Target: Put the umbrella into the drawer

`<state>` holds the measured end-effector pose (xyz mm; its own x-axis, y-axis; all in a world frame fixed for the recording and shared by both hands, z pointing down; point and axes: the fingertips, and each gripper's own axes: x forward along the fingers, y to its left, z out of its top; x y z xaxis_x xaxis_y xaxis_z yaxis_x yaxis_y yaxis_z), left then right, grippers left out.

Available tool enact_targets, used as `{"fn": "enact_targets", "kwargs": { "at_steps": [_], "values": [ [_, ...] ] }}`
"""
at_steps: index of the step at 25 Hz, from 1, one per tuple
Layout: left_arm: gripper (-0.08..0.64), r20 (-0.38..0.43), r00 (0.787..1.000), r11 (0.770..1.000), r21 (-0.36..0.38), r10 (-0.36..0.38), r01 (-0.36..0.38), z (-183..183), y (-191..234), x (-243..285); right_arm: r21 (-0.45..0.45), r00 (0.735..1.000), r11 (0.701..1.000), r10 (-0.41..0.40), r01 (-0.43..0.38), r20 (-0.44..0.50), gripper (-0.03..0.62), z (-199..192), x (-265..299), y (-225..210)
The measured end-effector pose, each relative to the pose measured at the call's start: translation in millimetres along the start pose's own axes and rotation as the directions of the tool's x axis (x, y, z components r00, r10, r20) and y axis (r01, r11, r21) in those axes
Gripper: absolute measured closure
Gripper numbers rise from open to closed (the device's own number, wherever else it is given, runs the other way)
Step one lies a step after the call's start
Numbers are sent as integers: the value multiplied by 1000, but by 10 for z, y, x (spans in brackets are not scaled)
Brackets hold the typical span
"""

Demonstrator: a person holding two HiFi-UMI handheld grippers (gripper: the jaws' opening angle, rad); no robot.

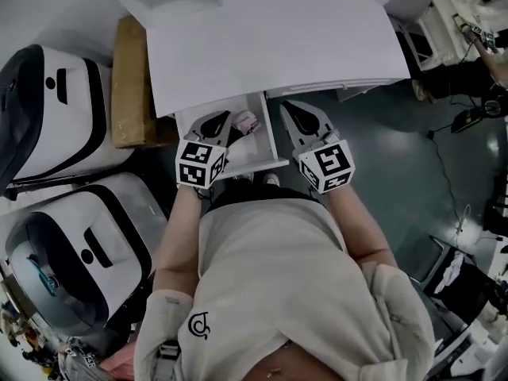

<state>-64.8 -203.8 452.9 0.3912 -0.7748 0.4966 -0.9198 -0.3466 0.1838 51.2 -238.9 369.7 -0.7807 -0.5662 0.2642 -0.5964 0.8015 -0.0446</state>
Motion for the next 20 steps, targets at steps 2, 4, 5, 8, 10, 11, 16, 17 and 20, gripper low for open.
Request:
{"fn": "enact_targets", "kwargs": {
  "at_steps": [2,4,5,8,10,11,16,17,20],
  "values": [
    [549,80,996,999,6,32,-32,280,-8,-124,-18,1000,1000,10,-10,20,584,119,-28,-8],
    [549,152,987,998,22,55,-59,556,-30,-250,-31,999,999,18,-16,40,584,232,-50,-15],
    [549,184,981,997,34,64,-71,693,-40,-318,-36,999,999,24,-22,49,584,291,-57,-13],
    [549,271,959,991,75,86,-110,1074,-73,-548,-54,995,997,62,-58,74,584,494,-77,26],
    [549,325,941,986,96,97,-135,1302,-90,-719,-69,992,994,86,-80,94,584,651,-80,42],
    [549,352,930,983,104,103,-149,1409,-94,-812,-74,990,994,93,-85,107,584,731,-78,41],
    [549,460,877,968,124,138,-217,1843,-90,-1251,-98,981,993,84,-68,174,586,1101,-109,-13],
    [549,479,866,966,121,147,-230,1902,-85,-1329,-103,978,993,83,-64,190,586,1168,-126,-12],
    [549,527,834,961,103,166,-256,2030,-64,-1512,-117,969,992,81,-55,235,586,1363,-174,0]
  ]
}}
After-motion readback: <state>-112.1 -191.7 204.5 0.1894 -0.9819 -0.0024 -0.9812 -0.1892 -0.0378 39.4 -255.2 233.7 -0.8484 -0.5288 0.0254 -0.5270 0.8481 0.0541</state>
